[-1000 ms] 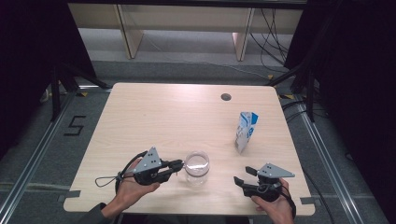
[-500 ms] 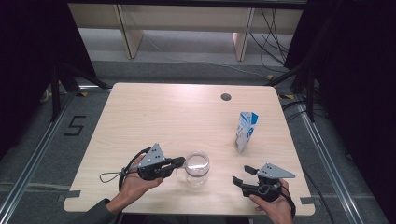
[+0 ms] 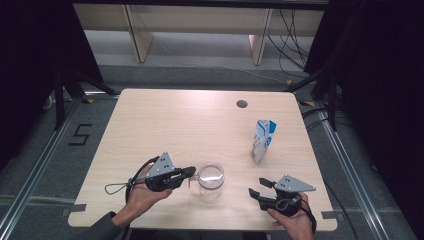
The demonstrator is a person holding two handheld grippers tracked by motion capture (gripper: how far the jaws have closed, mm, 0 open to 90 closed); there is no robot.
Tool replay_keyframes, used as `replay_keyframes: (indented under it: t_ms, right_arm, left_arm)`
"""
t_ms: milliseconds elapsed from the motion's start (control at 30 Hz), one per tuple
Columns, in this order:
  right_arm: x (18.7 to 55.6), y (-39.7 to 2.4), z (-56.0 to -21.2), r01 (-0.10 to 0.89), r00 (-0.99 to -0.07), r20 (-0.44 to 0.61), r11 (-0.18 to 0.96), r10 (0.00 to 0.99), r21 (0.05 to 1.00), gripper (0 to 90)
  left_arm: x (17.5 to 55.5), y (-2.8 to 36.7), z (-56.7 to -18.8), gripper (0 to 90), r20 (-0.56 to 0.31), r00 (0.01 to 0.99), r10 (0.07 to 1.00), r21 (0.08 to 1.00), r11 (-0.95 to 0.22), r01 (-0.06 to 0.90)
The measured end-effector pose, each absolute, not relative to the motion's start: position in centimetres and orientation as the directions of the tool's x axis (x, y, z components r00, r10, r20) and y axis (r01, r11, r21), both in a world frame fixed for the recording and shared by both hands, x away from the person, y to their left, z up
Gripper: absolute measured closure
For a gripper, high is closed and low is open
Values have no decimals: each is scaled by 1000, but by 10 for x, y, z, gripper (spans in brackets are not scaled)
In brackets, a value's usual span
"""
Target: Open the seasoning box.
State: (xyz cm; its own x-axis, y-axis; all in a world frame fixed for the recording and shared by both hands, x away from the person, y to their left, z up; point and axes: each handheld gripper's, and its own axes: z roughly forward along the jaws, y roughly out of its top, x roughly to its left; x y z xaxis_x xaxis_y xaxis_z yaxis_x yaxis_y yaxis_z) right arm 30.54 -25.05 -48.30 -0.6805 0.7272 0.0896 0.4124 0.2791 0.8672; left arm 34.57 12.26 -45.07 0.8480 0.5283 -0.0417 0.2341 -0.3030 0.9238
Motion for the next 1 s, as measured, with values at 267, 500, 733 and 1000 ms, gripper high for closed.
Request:
replay_keyframes:
  t_ms: [267, 500, 733, 1000]
  right_arm:
    - [304, -250, -483, 425, -674, 101, 272, 732, 863, 409]
    - [303, -249, -481, 441, -668, 113, 269, 735, 856, 411]
    - [305, -249, -482, 432, -678, 113, 270, 726, 860, 415]
    - [305, -248, -482, 426, -681, 106, 274, 725, 862, 418]
  left_arm:
    - [344, 123, -451, 876, -8, 850, 527, 922, -325, 211]
    - [343, 123, -451, 879, -8, 849, 529, 925, -319, 208]
    - [339, 122, -451, 879, 1, 855, 518, 924, -327, 197]
    - [339, 124, -452, 883, -10, 851, 525, 927, -314, 205]
